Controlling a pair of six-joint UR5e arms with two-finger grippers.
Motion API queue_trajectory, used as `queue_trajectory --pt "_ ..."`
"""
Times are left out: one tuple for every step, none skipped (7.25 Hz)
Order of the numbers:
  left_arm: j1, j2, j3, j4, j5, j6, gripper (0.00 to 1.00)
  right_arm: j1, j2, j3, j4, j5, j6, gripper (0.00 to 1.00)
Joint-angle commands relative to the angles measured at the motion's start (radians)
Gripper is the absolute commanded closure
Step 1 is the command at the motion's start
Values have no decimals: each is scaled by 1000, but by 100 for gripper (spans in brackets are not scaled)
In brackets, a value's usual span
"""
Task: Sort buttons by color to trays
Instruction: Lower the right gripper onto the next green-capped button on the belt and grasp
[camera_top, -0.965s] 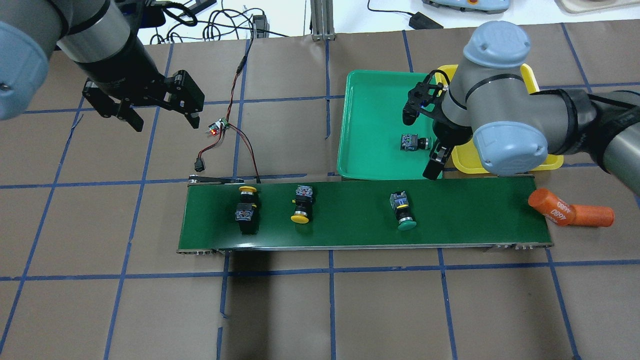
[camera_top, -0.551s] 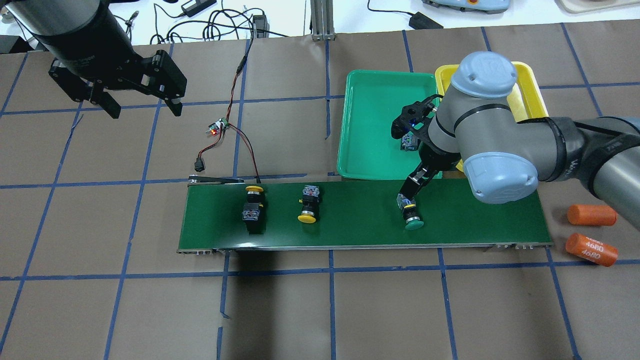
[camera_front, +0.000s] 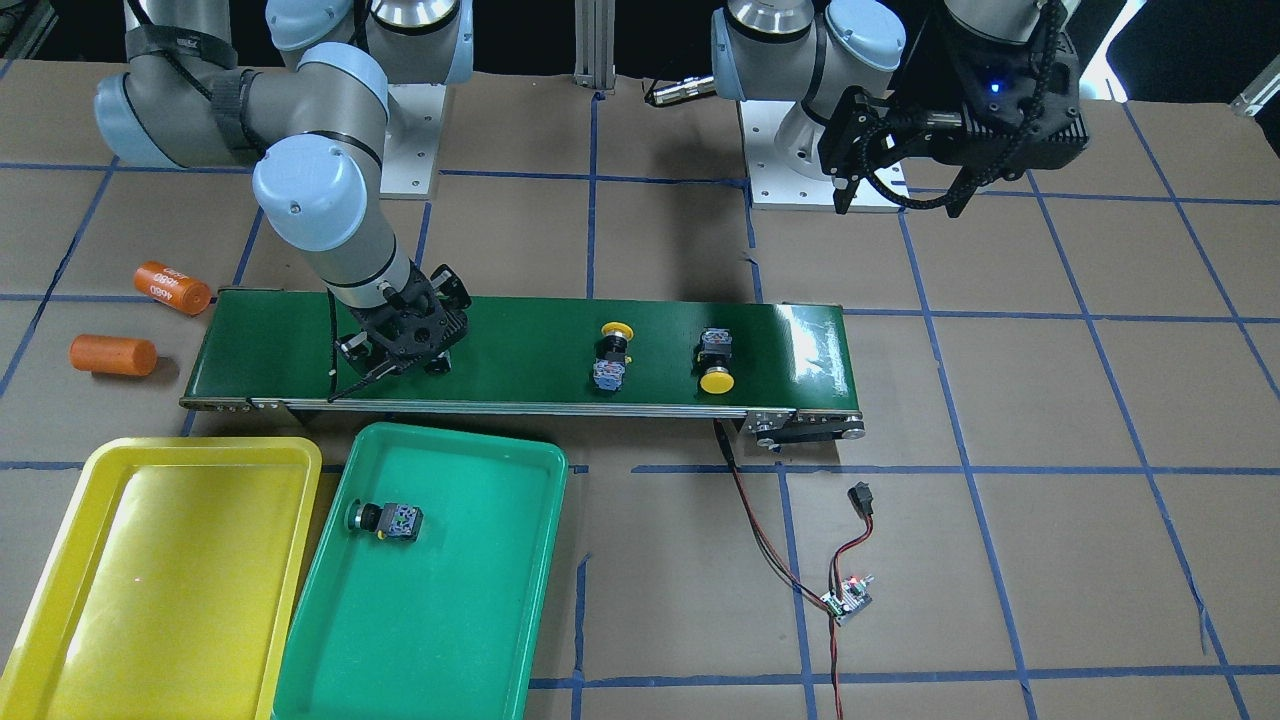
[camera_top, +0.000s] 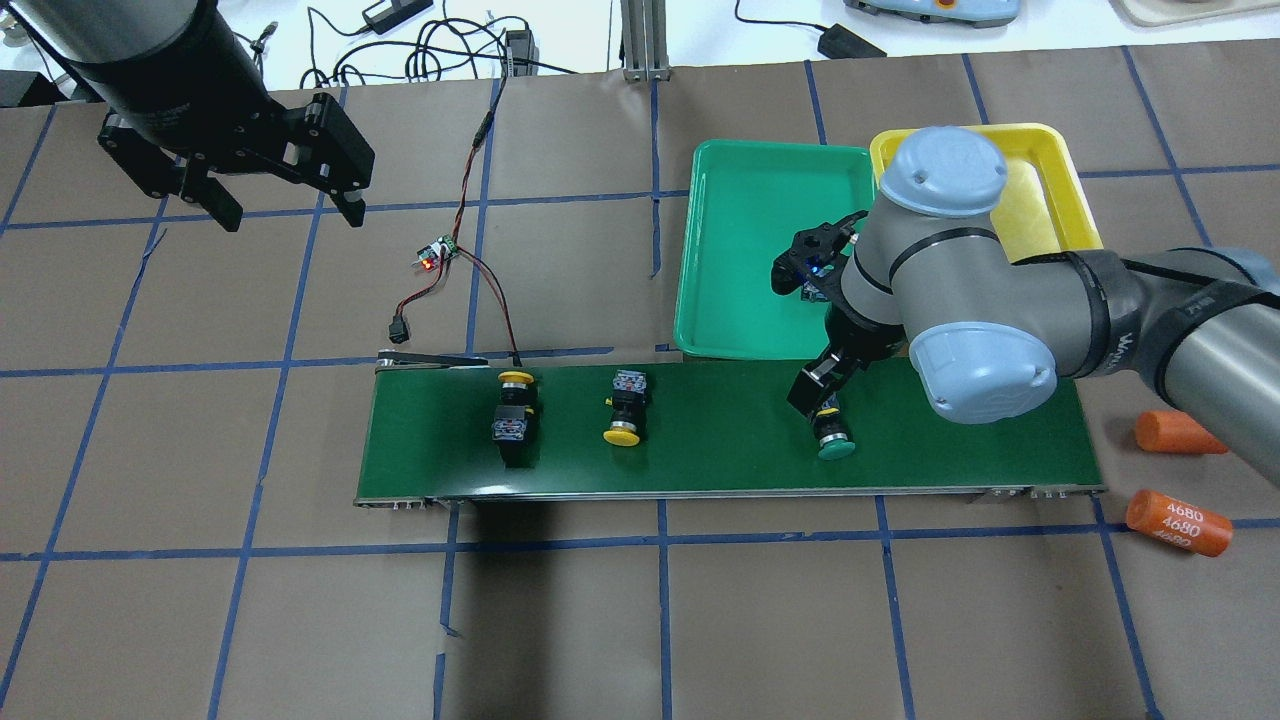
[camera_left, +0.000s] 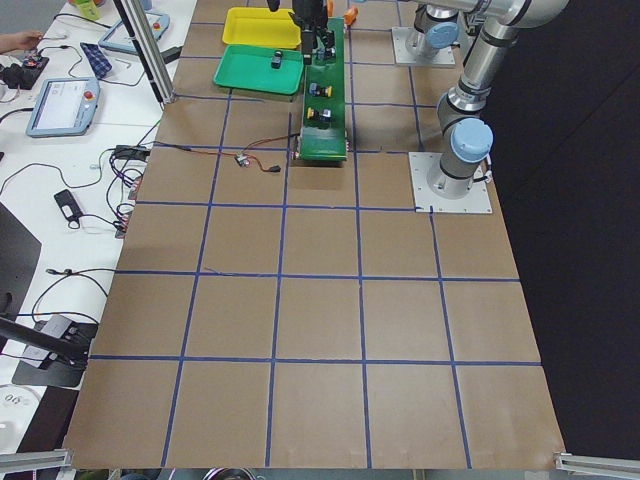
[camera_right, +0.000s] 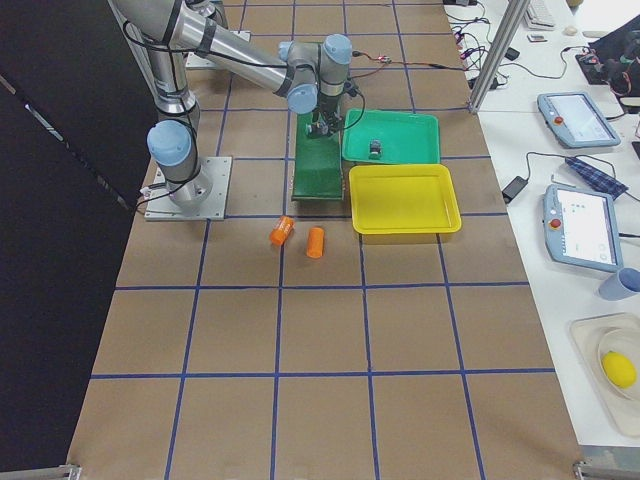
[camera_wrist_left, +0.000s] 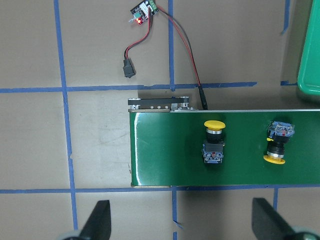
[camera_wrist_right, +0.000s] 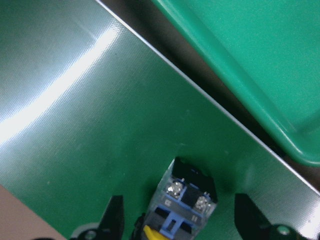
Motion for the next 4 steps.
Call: queue_trajectory --pt "-1 -10 -9 31 -2 5 0 0 0 3 0 -3 -4 62" --pt "-1 -14 -9 35 3 4 0 0 -2 -1 1 -6 -6 72" --pt "8 -11 -20 36 0 7 0 0 -2 -9 -2 -54 -8 76" --pt "8 -16 -29 54 -2 1 0 2 -2 -23 0 -56 -9 78"
